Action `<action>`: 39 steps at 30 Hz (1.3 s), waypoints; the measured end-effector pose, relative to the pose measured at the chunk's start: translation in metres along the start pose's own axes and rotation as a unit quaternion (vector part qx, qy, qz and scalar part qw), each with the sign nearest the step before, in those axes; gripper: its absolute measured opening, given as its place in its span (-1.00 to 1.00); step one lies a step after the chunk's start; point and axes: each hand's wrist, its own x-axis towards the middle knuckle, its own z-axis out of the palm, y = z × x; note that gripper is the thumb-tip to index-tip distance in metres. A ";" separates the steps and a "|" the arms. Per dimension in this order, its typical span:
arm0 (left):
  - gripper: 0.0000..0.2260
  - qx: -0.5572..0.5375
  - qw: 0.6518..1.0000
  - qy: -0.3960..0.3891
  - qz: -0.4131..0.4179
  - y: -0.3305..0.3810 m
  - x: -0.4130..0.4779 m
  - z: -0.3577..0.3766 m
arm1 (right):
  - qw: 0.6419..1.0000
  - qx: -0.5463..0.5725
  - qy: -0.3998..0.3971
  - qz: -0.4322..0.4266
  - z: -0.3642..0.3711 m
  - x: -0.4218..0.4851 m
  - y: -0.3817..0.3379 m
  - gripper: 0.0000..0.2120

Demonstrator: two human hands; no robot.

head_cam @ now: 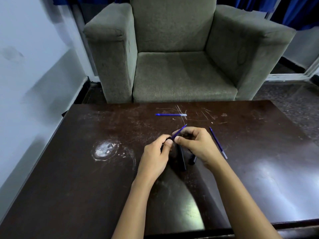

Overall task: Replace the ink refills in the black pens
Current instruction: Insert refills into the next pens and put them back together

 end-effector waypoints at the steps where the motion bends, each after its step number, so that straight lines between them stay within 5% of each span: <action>1: -0.78 -0.003 1.000 0.005 0.000 -0.002 0.001 0.000 | 0.998 -0.040 0.038 0.009 -0.001 0.002 0.002 -0.91; 6: -0.80 -0.037 0.999 0.028 -0.003 -0.001 0.000 0.000 | 0.931 -0.337 0.139 0.032 0.002 0.002 0.015 -0.87; 12: -0.77 -0.043 0.999 0.032 0.002 -0.002 0.000 0.002 | 0.890 -0.439 0.102 0.064 0.012 0.003 0.022 -0.80; 15: -0.75 -0.037 0.998 0.043 0.012 -0.002 0.000 0.001 | 0.898 -0.418 0.131 0.038 0.011 0.005 0.025 -0.82; 21: -0.75 -0.015 0.999 0.035 0.000 -0.004 0.000 0.000 | 0.976 -0.137 0.159 -0.052 -0.008 0.010 0.009 -0.91; 39: -0.74 0.053 0.999 0.001 -0.003 -0.001 -0.001 0.000 | 0.965 -0.168 0.144 -0.141 -0.018 0.010 0.006 -0.77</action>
